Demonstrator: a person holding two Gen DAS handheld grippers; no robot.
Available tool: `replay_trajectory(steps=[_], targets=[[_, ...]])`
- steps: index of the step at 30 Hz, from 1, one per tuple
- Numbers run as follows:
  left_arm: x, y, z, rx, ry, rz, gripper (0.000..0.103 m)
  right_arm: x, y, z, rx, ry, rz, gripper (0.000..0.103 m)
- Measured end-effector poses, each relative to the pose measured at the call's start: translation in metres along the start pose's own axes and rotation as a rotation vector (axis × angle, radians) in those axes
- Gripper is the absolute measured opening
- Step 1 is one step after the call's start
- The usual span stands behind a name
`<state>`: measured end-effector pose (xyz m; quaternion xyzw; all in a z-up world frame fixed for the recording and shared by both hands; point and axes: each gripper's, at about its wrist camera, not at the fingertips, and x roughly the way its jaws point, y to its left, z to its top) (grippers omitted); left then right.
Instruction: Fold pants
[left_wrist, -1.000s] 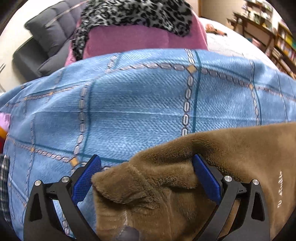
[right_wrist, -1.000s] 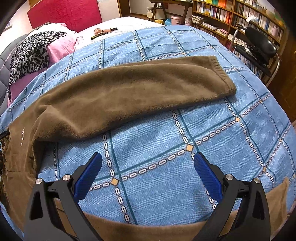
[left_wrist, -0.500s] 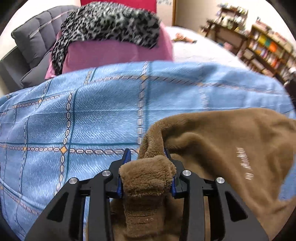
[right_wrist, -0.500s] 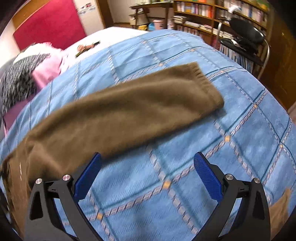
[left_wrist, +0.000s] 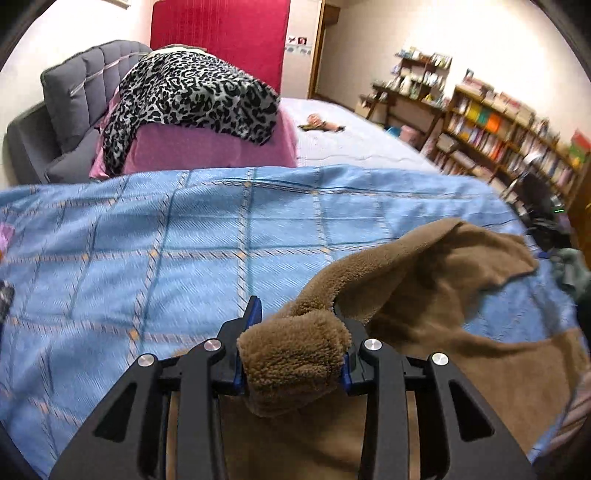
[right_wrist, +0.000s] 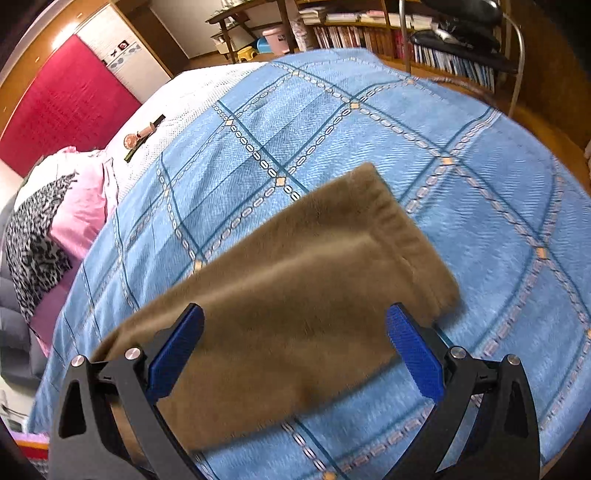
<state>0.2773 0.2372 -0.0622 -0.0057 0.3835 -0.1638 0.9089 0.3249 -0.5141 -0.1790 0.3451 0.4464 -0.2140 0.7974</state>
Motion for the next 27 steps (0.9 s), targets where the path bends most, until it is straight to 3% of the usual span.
replay_trajectory(steps=[3, 7, 10, 16, 20, 23, 24, 25, 27], targets=[[-0.024, -0.007, -0.025, -0.013, -0.003, -0.02, 0.035, 0.018, -0.005, 0.01, 0.063, 0.038, 0.009, 0.101], [-0.048, -0.014, -0.053, -0.003, 0.004, -0.003, 0.035, 0.031, -0.007, 0.022, 0.089, 0.029, -0.02, 0.101], [-0.064, -0.008, -0.072, -0.05, 0.011, 0.008, 0.035, 0.039, -0.01, 0.032, 0.112, 0.034, -0.033, 0.101], [-0.066, 0.008, -0.101, -0.128, 0.05, 0.039, 0.035, 0.05, -0.031, 0.048, 0.256, 0.072, 0.008, 0.101], [-0.062, 0.013, -0.112, -0.146, 0.068, 0.048, 0.035, 0.052, -0.031, 0.054, 0.251, 0.072, -0.021, 0.098], [-0.063, 0.014, -0.113, -0.15, 0.061, 0.048, 0.035, 0.054, -0.03, 0.054, 0.234, 0.094, -0.116, 0.072], [-0.063, 0.015, -0.112, -0.152, 0.059, 0.049, 0.035, 0.052, -0.03, 0.054, 0.229, 0.097, -0.144, 0.058], [-0.064, 0.015, -0.11, -0.151, 0.055, 0.049, 0.035, 0.049, -0.031, 0.054, 0.22, 0.098, -0.162, 0.044], [-0.067, 0.015, -0.106, -0.143, 0.042, 0.054, 0.035, 0.041, -0.037, 0.051, 0.212, 0.101, -0.149, 0.029]])
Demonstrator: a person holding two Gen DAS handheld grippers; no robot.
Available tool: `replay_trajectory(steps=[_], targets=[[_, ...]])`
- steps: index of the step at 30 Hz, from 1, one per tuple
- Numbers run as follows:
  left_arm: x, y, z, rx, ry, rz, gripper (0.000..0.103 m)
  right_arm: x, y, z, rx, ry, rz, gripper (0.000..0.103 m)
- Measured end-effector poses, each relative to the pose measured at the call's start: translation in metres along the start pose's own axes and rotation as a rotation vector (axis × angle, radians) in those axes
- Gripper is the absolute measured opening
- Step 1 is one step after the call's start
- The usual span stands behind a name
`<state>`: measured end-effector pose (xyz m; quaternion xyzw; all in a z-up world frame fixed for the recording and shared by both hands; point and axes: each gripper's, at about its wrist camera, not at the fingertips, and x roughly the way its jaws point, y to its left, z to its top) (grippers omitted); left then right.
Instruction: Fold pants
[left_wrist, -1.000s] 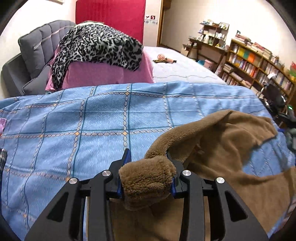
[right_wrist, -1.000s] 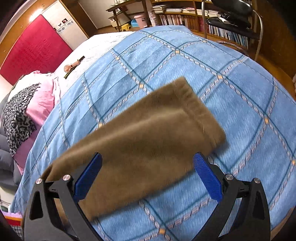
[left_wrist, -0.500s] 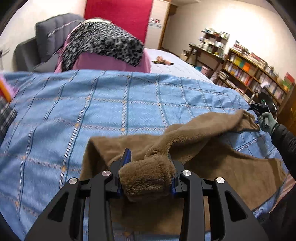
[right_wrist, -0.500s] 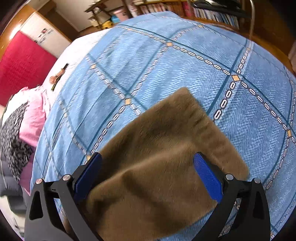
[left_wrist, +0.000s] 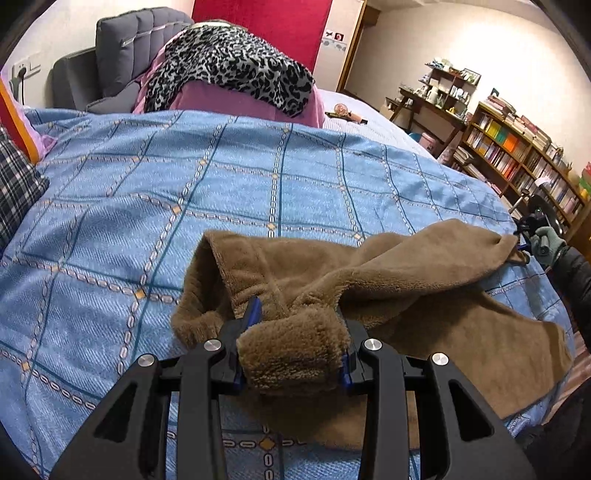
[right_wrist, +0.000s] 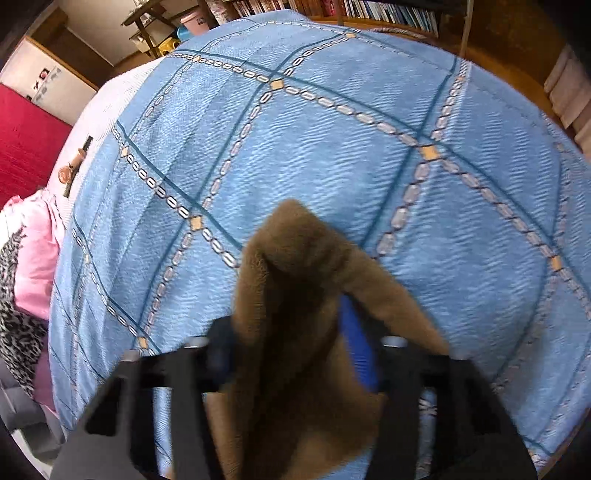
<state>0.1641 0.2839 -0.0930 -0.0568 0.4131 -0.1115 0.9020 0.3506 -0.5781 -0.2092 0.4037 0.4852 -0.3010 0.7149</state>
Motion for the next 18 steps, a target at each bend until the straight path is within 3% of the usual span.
replay_trajectory(steps=[1, 4, 9, 18], targets=[[-0.002, 0.0, 0.003, 0.003, -0.01, 0.001, 0.035, -0.007, -0.007, -0.002, 0.004, 0.001, 0.031, 0.02], [-0.008, 0.0, 0.01, 0.007, -0.035, 0.004, 0.035, -0.032, -0.026, -0.01, -0.002, -0.013, 0.076, 0.009], [-0.02, 0.006, 0.016, 0.001, -0.082, -0.006, 0.035, -0.093, -0.062, -0.037, -0.055, -0.082, 0.113, 0.007], [-0.04, 0.016, 0.019, -0.015, -0.151, -0.032, 0.035, -0.199, -0.153, -0.096, -0.04, -0.186, 0.206, 0.006]])
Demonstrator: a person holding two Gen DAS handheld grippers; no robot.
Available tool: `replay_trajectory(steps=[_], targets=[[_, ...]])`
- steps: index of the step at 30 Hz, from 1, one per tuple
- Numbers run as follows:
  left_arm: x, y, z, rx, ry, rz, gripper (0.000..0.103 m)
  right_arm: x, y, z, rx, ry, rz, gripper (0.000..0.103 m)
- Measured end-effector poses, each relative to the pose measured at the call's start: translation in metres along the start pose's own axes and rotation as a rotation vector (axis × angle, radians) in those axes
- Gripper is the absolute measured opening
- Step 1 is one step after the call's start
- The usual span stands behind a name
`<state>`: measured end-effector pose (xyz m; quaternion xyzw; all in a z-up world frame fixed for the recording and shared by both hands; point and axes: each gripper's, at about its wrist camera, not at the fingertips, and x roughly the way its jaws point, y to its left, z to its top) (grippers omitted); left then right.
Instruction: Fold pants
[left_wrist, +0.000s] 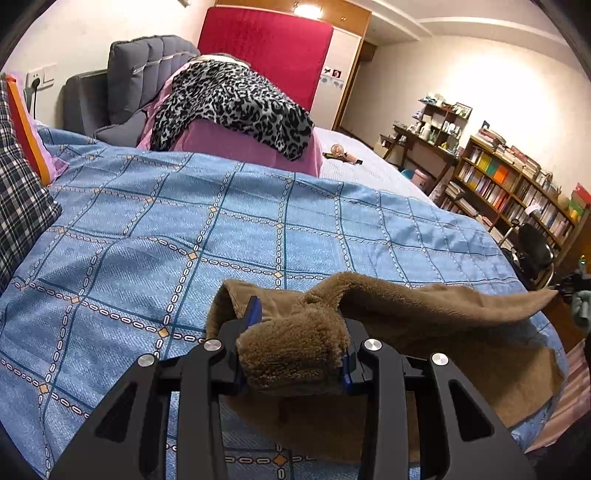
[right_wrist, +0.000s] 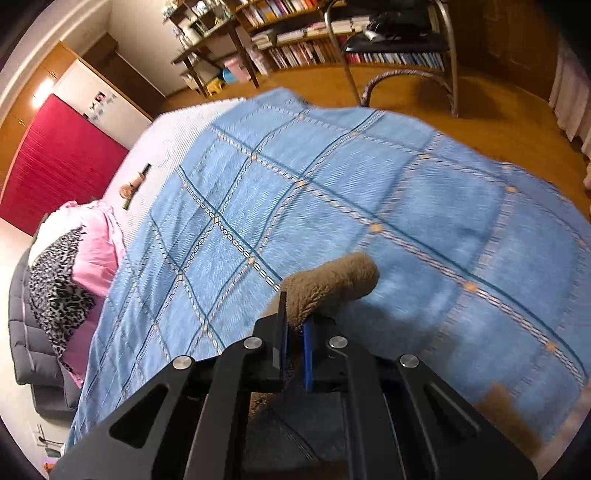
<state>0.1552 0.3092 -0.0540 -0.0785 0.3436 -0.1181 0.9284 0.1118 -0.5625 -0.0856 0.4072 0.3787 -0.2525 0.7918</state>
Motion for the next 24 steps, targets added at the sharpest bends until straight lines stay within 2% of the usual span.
replay_trajectory(steps=[3, 7, 10, 17, 22, 24], targets=[[-0.007, -0.002, -0.007, 0.027, 0.003, -0.005, 0.035, -0.034, -0.026, -0.021, 0.016, -0.023, 0.008, 0.006], [-0.017, -0.001, -0.026, 0.048, 0.021, -0.014, 0.035, -0.075, -0.078, -0.067, 0.061, -0.053, 0.011, 0.006], [-0.019, 0.003, -0.04, 0.041, 0.042, -0.01, 0.035, -0.088, -0.114, -0.103, 0.086, -0.041, -0.024, 0.006], [-0.004, -0.004, -0.066, 0.147, 0.114, 0.067, 0.036, -0.085, -0.159, -0.157, 0.085, 0.0, -0.085, 0.006], [0.003, -0.001, -0.081, 0.209, 0.179, 0.137, 0.046, -0.066, -0.177, -0.177, 0.064, 0.033, -0.136, 0.006], [0.0, 0.004, -0.084, 0.204, 0.186, 0.154, 0.051, -0.061, -0.179, -0.182, 0.051, 0.04, -0.136, 0.006]])
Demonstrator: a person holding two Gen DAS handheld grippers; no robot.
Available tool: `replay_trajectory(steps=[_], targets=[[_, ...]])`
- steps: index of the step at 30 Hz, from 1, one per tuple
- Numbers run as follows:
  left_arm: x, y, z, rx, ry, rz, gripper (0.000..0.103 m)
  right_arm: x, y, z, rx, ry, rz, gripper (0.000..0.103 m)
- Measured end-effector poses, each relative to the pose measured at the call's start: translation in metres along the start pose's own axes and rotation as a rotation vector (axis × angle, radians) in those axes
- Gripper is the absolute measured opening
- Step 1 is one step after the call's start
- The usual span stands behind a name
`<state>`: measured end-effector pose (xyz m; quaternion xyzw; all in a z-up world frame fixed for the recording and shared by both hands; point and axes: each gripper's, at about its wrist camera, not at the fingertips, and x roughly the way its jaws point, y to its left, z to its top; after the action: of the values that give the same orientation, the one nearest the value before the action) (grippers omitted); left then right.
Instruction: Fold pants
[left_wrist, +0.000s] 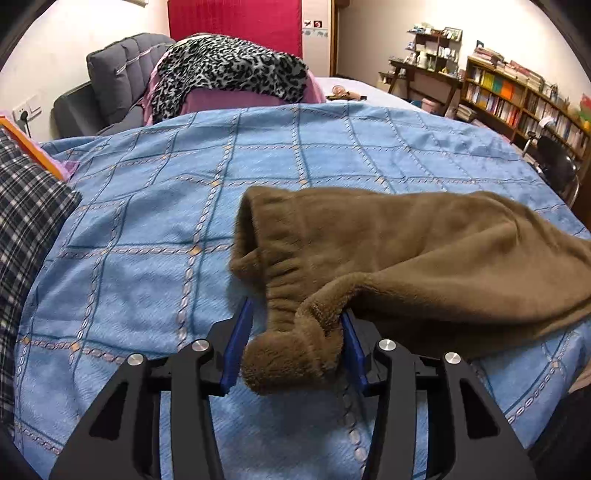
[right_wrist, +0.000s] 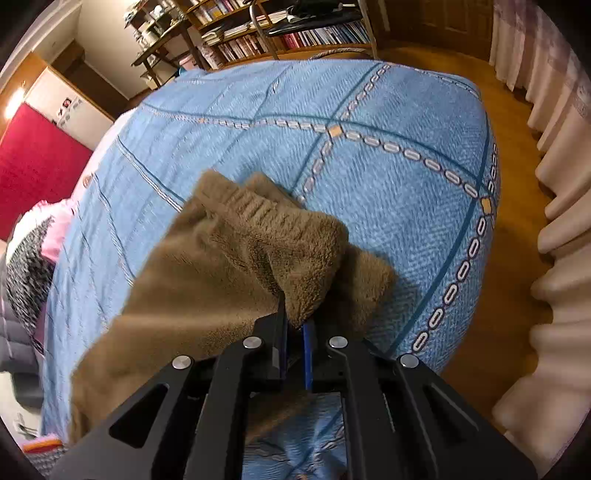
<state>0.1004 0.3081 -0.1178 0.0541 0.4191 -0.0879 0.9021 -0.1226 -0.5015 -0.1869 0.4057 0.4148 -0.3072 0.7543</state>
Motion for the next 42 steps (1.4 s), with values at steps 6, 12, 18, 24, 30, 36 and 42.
replay_trajectory(steps=[6, 12, 18, 24, 30, 36, 42], targets=[[-0.016, 0.013, -0.011, -0.052, -0.001, 0.037, 0.061, 0.002, -0.004, -0.009, -0.039, -0.02, 0.006, 0.008], [-0.035, 0.027, -0.025, -0.165, 0.005, -0.015, 0.07, 0.001, -0.004, -0.014, -0.052, -0.035, 0.012, 0.016], [-0.041, 0.053, -0.044, -0.495, 0.026, -0.234, 0.072, -0.005, -0.006, -0.013, -0.046, -0.044, 0.02, 0.022], [-0.02, 0.054, -0.058, -0.735, 0.1, -0.413, 0.075, -0.014, -0.003, -0.017, -0.079, -0.072, -0.008, 0.028], [-0.006, 0.051, -0.062, -0.847, 0.092, -0.458, 0.078, -0.021, -0.006, -0.015, -0.071, -0.084, -0.008, 0.033], [0.018, 0.058, -0.051, -0.973, 0.095, -0.483, 0.084, -0.023, -0.001, -0.015, -0.098, -0.099, -0.021, 0.045], [0.028, 0.06, -0.037, -1.0, 0.082, -0.39, 0.036, -0.017, -0.001, -0.016, -0.096, -0.092, -0.03, 0.045]])
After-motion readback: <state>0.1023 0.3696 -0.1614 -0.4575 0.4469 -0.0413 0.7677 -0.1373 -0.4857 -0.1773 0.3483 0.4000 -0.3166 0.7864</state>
